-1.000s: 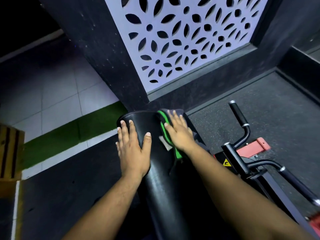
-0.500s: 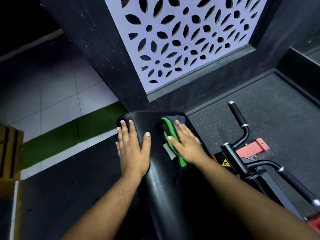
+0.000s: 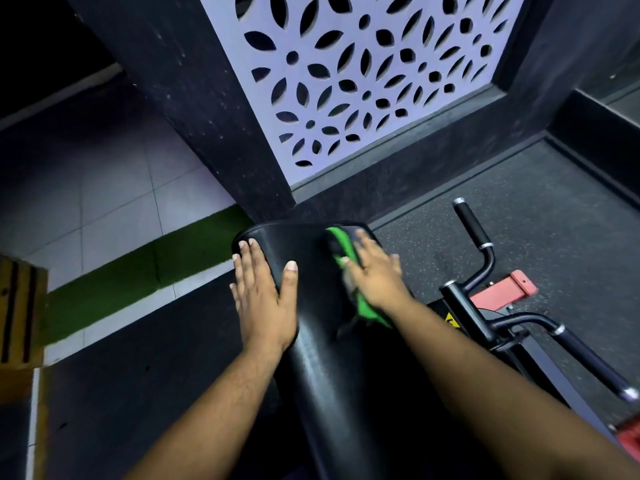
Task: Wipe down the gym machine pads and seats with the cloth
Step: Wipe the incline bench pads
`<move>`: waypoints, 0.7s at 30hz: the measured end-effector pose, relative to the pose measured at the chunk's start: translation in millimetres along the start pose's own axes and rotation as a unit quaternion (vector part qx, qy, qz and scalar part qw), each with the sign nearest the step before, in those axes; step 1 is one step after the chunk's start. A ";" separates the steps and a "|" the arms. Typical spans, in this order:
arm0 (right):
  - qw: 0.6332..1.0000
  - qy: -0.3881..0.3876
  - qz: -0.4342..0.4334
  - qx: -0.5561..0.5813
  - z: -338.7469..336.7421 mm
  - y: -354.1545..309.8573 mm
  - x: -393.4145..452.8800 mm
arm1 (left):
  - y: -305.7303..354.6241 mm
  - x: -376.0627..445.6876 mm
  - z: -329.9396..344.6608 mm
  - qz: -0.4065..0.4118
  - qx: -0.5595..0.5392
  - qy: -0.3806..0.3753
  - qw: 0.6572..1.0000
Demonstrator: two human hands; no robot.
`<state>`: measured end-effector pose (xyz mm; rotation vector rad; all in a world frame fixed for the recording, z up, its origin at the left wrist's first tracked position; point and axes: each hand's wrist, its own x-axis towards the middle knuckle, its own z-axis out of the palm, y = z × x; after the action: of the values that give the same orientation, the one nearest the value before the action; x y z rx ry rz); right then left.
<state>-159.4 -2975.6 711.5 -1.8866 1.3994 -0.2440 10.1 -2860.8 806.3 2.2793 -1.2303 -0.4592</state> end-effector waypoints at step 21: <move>0.998 0.023 0.057 -0.014 0.6 -32.1 39.0 | -0.3 1.1 2.8 0.006 0.022 0.011 1.000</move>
<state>-120.5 -3006.2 721.7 -1.8267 1.5433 -0.2134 9.5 -2862.3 803.9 2.3063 -1.2543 -0.4047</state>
